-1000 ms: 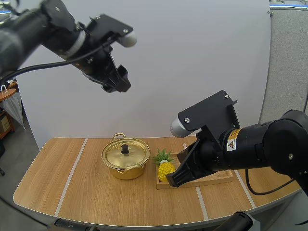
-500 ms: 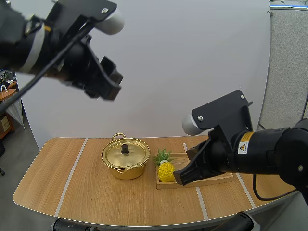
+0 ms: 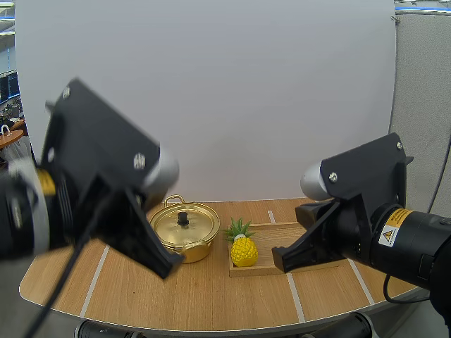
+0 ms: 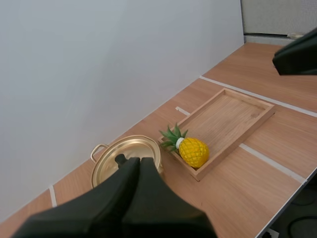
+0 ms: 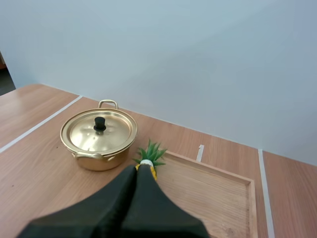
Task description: Open the pot, put the grape inside, and close it
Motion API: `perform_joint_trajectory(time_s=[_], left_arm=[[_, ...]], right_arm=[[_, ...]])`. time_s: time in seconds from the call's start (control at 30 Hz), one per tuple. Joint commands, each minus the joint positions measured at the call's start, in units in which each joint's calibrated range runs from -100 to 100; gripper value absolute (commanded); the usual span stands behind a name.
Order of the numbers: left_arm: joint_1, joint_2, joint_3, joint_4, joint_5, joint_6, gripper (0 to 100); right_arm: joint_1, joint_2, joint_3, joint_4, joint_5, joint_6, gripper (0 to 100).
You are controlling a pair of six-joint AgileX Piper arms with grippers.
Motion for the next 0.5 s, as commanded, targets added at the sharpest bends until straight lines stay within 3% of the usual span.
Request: perform_joint_trajectory(time_s=[0.0, 0.23, 0.33, 0.47], left_arm=[[-0.05, -4.4, 4.8, -1.3, -14.6, -3.5, 0], [-0.05, -8.7, 16.3, -2.1, -56.5, -10.7, 0], [-0.05, -8.7, 21.7, -2.1, -67.1, -10.7, 0], [-0.05, -8.7, 29.0, -2.1, -80.7, -10.7, 0]], right_arm=[[-1.4, -0.4, 0.0, 0.4, -7.4, -0.5, 0], [-3.3, -0.4, 0.1, 0.4, -24.8, -0.3, 0], [-3.3, -0.4, 1.3, 0.4, -31.2, -0.3, 0], [-3.3, -0.4, 9.6, -0.4, -47.7, -0.3, 0]])
